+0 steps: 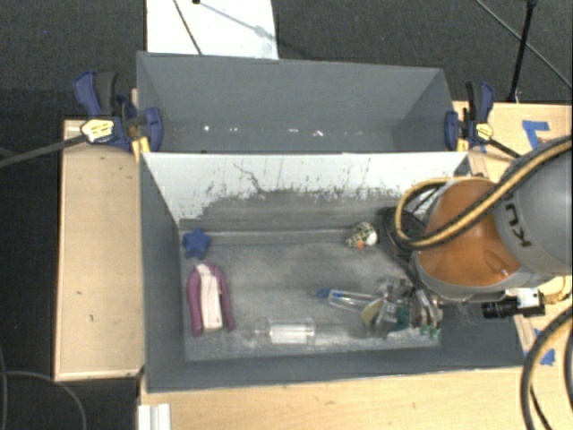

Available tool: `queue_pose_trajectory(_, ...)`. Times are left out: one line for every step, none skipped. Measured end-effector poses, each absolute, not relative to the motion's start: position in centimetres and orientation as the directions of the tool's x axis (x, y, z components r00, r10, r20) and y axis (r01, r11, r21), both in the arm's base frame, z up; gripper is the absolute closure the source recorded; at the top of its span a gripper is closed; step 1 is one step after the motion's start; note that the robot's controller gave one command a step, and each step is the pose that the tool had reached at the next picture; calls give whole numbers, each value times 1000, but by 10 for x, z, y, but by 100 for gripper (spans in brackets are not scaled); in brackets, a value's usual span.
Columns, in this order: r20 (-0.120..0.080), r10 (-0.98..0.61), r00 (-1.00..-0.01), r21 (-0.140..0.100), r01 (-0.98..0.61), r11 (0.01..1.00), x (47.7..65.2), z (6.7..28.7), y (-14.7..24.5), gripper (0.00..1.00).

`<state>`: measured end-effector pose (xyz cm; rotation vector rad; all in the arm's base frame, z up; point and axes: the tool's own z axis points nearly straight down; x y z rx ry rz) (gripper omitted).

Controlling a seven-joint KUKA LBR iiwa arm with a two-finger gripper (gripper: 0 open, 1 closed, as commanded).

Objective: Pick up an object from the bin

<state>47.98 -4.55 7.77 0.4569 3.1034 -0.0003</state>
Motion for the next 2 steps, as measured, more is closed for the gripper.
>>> queue_pose_trajectory(-4, 284, -959, 0, 284, 959, 480, 78, -46, 100)
queue_pose_trajectory(-7, 278, -961, 2, 278, 961, 482, 132, -46, 100)
